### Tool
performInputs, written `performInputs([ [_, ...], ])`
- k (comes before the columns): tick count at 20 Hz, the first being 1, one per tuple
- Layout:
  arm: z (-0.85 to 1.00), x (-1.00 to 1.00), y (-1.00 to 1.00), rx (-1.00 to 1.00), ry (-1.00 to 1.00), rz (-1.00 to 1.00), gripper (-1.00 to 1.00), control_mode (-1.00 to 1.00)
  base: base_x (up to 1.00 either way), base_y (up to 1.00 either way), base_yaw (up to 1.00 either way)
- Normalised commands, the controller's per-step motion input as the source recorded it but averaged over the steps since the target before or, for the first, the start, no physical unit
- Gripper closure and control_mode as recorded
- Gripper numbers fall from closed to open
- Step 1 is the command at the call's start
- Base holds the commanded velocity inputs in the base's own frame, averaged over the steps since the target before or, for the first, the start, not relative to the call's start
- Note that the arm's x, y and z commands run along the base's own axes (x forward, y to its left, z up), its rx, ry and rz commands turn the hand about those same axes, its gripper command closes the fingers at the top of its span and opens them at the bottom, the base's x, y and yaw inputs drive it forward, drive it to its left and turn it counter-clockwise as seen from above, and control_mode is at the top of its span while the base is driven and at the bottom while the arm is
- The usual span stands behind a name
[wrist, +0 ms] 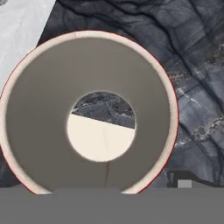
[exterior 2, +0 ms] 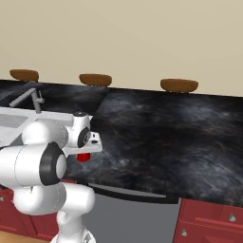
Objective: Pick the mug and place it in the sink. Pick the bowl and place it in the open cabinet and then close the cabinet.
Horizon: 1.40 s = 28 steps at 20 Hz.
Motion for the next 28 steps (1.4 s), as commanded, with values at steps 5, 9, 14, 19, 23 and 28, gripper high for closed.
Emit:
performInputs([
  [5, -0.20, 0.00, 0.23, 0.02, 0.00, 0.01, 1.00, -1.00, 0.00, 0.00, 0.00],
  [9, -0.29, 0.00, 0.25, 0.02, 0.00, 0.00, 1.00, -1.00, 0.00, 0.00, 0.00],
  [14, -0.30, 0.00, 0.10, 0.02, 0.04, 0.00, 1.00, -1.00, 0.00, 0.00, 0.00],
  [19, -0.07, -0.20, 0.23, 0.01, 0.05, -0.02, 1.00, -1.00, 0.00, 0.00, 0.00],
  [23, 0.00, -0.66, 0.96, 0.00, 0.00, -0.11, 1.00, -1.00, 0.00, 0.00, 0.00],
  [28, 0.37, -0.12, 0.70, -0.01, 0.07, -0.13, 1.00, -1.00, 0.00, 0.00, 0.00],
])
